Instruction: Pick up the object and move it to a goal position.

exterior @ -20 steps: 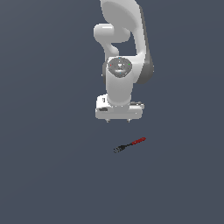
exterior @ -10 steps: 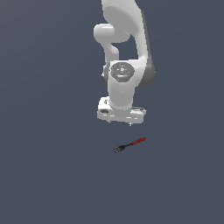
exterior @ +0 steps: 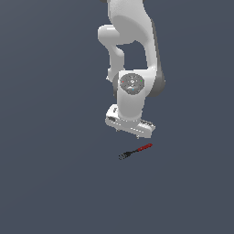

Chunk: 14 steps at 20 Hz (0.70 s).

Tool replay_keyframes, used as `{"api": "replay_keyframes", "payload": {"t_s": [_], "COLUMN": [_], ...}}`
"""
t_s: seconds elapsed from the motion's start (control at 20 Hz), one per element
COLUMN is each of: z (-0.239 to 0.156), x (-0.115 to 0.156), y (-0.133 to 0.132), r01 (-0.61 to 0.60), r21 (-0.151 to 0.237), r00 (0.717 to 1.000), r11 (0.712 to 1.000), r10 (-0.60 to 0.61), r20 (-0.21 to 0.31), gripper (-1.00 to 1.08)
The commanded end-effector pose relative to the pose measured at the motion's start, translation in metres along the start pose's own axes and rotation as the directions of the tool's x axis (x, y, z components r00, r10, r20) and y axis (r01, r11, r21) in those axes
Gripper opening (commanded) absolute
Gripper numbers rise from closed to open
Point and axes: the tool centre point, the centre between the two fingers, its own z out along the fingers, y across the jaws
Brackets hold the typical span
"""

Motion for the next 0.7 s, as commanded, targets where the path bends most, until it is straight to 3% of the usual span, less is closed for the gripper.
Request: {"api": "replay_keyframes", "payload": {"t_s": [0.0,0.3,0.65], "z": [0.005,0.018,0.032], "x": [0.002,0.007,0.012], "y": [-0.005,-0.015,-0.028], "r01": [-0.064,-0.212,-0.377], "r21": [0.0,0.001,0.003], "r00": [0.998,0.977,0.926], "r11": [0.998,0.977,0.926], "r10": [0.064,0.212,0.377], "r20": [-0.002,-0.009,-0.018], "gripper": [1.0,1.0,1.0]}}
